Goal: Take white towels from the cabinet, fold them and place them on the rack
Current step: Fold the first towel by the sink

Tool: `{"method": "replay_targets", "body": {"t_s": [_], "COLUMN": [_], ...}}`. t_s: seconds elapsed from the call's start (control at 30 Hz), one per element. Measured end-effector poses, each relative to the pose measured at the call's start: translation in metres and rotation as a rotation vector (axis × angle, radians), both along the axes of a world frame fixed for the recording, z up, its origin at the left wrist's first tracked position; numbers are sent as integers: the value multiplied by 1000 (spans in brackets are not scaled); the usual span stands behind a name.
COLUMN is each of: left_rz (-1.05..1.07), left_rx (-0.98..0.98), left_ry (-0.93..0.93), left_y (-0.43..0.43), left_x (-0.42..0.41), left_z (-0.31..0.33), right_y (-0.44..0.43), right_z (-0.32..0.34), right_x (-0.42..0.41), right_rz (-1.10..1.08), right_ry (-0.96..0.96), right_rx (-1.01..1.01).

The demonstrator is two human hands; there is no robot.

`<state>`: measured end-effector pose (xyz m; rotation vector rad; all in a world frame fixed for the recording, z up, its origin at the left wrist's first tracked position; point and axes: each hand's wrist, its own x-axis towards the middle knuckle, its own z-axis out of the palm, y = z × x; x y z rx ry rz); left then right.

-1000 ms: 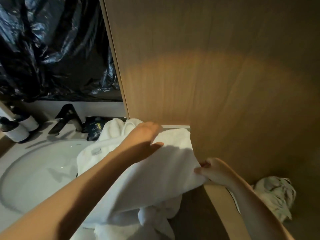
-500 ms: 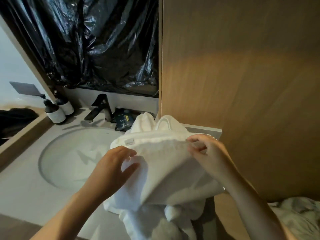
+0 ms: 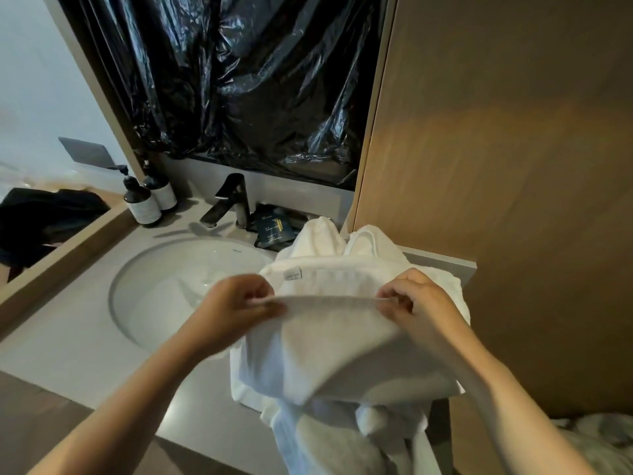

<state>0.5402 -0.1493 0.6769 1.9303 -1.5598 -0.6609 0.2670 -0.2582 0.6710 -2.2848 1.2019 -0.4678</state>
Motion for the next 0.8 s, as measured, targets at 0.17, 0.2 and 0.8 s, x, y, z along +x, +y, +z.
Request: {"method": "replay_targets", "body": {"t_s": [0.17, 0.2, 0.8], "left_rz": [265, 302, 369], "left_rx": [-187, -164, -43], "left_ry": [426, 394, 264], "left_y": [-40, -48, 72], "left_x": [11, 7, -9], "left_z": [8, 0, -40], "right_y": [-9, -12, -2], "right_z": [-1, -2, 3], "right_x": [6, 10, 70], "right_rz": [-117, -149, 4], "right_ry": [-179, -167, -10], "right_rx": [-114, -125, -82]}}
